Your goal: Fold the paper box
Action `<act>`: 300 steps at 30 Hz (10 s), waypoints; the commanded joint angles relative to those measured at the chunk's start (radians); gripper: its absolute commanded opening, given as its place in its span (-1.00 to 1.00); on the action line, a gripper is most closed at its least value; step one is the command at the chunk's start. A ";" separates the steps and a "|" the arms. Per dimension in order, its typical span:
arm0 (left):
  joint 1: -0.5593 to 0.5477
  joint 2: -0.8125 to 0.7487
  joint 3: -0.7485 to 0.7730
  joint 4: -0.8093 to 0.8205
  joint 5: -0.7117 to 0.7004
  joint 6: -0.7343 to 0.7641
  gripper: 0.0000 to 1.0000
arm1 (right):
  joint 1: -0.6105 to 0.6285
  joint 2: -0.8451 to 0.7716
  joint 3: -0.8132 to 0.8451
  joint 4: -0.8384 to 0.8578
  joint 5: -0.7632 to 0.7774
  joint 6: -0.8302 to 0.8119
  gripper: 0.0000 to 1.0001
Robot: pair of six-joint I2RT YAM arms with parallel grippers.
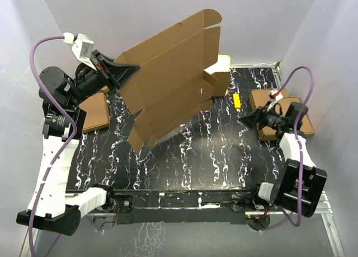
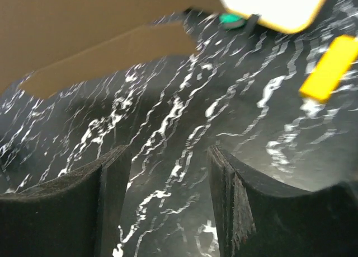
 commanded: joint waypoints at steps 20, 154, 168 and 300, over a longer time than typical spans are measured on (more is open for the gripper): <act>0.008 -0.047 -0.083 0.212 -0.076 -0.285 -1.00 | 0.201 0.330 -0.038 0.690 0.220 0.142 -0.72; 0.009 0.272 0.440 0.330 0.115 -0.130 -1.00 | -0.132 0.242 0.815 -0.185 -0.032 -0.149 0.47; 0.142 0.663 0.855 0.924 -0.023 -0.695 -1.00 | -0.250 0.170 0.944 -0.289 0.001 -0.184 0.42; 0.484 0.918 0.943 1.596 -0.326 -1.364 -1.00 | -0.025 0.267 1.335 0.743 -0.182 1.507 0.47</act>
